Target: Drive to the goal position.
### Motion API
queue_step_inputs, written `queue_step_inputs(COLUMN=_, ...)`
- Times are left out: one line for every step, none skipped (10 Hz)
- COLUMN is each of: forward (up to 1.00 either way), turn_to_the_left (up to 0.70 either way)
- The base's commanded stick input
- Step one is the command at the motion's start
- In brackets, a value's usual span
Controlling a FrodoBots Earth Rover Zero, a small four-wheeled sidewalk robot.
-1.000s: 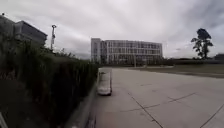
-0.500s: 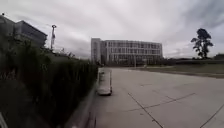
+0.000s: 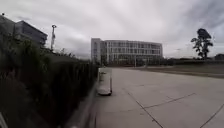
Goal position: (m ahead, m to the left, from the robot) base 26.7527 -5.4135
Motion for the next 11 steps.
queue_step_inputs(forward=0.00, turn_to_the_left=0.01)
queue_step_inputs(forward=0.00, turn_to_the_left=0.04)
queue_step_inputs(forward=0.00, turn_to_the_left=0.04)
queue_step_inputs(forward=0.00, turn_to_the_left=0.02)
queue_step_inputs(forward=0.00, turn_to_the_left=0.00)
queue_step_inputs(forward=0.00, turn_to_the_left=0.00)
queue_step_inputs(forward=0.00, turn_to_the_left=0.04)
queue_step_inputs(forward=0.00, turn_to_the_left=0.03)
queue_step_inputs(forward=0.00, turn_to_the_left=0.00)
queue_step_inputs(forward=0.00, turn_to_the_left=0.00)
queue_step_inputs(forward=0.00, turn_to_the_left=0.03)
